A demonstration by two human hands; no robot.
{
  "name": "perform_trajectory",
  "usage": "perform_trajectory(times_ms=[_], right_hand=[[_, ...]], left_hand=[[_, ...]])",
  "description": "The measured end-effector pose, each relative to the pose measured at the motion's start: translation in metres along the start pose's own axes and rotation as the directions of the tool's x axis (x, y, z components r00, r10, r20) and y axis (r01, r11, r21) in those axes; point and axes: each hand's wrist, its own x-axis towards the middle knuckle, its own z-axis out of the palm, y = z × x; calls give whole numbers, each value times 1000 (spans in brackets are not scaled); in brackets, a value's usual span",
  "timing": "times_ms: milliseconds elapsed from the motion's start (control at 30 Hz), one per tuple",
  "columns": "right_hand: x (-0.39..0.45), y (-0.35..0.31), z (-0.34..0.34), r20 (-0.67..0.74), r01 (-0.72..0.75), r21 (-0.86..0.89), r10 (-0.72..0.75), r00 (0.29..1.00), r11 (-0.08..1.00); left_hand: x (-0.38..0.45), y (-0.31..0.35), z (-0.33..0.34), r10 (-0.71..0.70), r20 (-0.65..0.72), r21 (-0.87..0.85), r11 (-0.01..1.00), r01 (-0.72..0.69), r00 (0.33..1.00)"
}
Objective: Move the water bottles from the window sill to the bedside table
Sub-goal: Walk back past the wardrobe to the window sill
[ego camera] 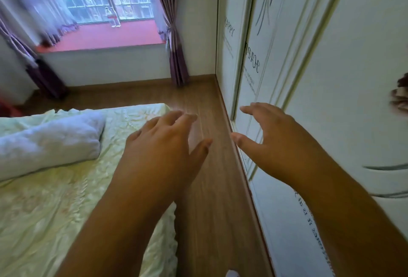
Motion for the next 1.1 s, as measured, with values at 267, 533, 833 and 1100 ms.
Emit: perform_trajectory(times_ms=[267, 533, 833, 1100], right_hand=[[48, 43, -20, 22, 41, -7, -41, 999, 999], [102, 54, -15, 72, 47, -31, -45, 996, 998], [193, 32, 6, 80, 25, -81, -19, 997, 996], [301, -17, 29, 47, 37, -93, -33, 998, 995]], left_hand=[[49, 39, 9, -26, -4, 8, 1000, 26, 1000], [100, 27, 20, -39, 21, -31, 999, 40, 999], [191, -28, 28, -27, 29, -64, 998, 29, 999], [288, -100, 11, -2, -6, -76, 997, 2, 1000]])
